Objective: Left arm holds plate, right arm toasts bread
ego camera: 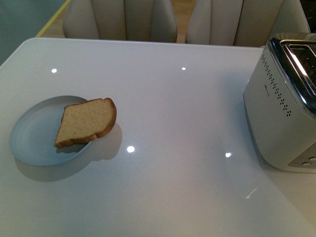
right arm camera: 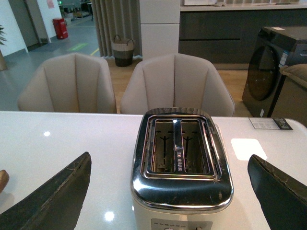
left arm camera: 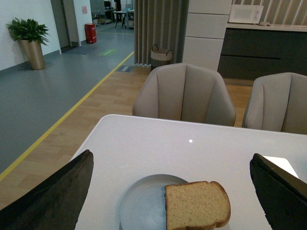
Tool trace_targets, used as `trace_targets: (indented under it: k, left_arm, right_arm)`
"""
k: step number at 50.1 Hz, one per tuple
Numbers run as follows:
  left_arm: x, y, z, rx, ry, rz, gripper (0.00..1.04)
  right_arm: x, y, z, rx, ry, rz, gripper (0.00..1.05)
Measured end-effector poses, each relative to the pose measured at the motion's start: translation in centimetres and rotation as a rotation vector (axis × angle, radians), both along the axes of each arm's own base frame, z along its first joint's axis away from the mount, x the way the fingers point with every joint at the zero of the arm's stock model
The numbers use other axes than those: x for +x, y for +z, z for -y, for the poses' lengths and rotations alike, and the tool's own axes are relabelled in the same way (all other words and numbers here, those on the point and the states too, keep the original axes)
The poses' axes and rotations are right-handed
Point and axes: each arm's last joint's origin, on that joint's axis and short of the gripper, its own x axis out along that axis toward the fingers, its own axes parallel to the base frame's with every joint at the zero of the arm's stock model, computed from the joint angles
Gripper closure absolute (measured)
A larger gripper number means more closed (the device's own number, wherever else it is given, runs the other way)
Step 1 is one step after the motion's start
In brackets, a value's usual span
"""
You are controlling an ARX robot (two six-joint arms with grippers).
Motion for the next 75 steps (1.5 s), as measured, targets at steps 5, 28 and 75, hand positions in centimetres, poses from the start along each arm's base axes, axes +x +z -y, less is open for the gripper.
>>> trace_targets:
  k: [5,28,75]
  left_arm:
    - [0.0,0.0,0.0,0.000,0.000,0.000,0.07]
    - [1.5,0.0,-0.3,-0.212,0.248,-0.296,0.07]
    - [16.1,-16.4,-7.2,-0.342,0.166,-0.644,0.07]
  right_arm:
    - [0.0,0.0,0.0,0.000,0.000,0.000,0.09]
    - [0.0,0.0,0.0,0.000,0.000,0.000,0.09]
    - [0.0,0.0,0.0,0.000,0.000,0.000,0.09]
